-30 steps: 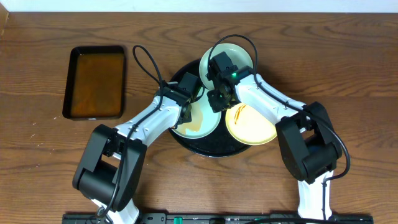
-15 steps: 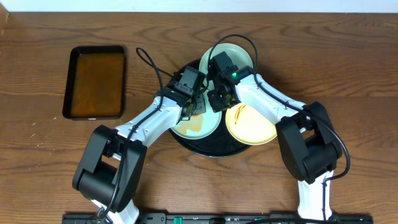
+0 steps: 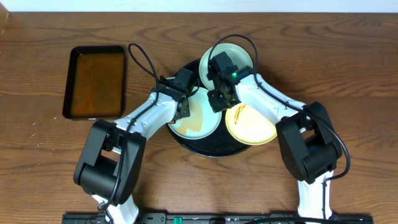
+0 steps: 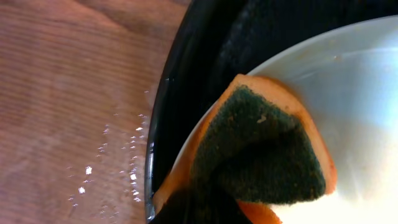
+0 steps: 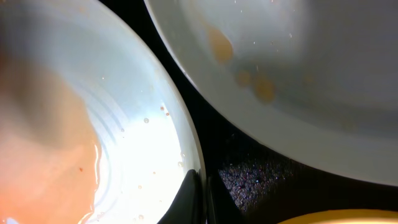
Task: Clean dirty plates on tray and stack at the side
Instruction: 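Keep wiping the sponge across the plate surface with the left gripper, then carry the sponge back over the water tray with the left gripper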
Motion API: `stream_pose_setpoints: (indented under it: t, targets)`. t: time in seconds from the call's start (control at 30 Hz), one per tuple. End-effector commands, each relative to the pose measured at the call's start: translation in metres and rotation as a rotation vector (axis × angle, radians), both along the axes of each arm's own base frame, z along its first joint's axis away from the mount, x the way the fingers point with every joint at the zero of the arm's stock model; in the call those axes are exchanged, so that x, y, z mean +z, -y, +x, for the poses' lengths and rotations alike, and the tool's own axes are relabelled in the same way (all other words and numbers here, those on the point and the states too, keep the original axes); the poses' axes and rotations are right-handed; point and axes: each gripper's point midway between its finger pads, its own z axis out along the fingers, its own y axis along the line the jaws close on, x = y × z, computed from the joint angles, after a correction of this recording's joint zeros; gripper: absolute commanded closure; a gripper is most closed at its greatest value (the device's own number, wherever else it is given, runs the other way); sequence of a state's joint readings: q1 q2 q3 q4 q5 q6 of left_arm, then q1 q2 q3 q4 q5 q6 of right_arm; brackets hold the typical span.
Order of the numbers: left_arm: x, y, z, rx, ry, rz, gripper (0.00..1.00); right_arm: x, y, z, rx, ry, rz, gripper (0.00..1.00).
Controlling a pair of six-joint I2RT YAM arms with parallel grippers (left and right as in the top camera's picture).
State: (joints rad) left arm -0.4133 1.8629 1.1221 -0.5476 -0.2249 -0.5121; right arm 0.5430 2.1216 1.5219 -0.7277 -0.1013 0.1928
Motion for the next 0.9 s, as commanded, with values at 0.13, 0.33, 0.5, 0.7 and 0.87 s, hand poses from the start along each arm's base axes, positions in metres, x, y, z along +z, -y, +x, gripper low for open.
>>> stream_pose_setpoints:
  t: [0.13, 0.33, 0.5, 0.7, 0.87]
  targets:
    - [0.062, -0.02, 0.008, 0.016, 0.139, 0.017, 0.92, -0.006, 0.001, -0.005, 0.019, -0.01, -0.026, 0.99]
    - [0.076, 0.027, -0.006, -0.009, 0.099, -0.286, 0.92, -0.006, 0.001, -0.005, 0.019, -0.01, -0.026, 0.99]
    - [0.028, 0.044, -0.024, 0.011, -0.067, -0.35, 0.92, -0.006, 0.001, -0.005, 0.019, -0.01, -0.026, 0.99]
    - [-0.021, 0.041, -0.036, 0.026, -0.195, -0.303, 0.92, -0.006, 0.002, -0.005, 0.019, -0.01, -0.027, 0.99]
    - [-0.02, 0.011, -0.034, 0.016, -0.168, -0.133, 0.93, -0.006, 0.002, -0.005, 0.019, -0.01, -0.027, 0.99]
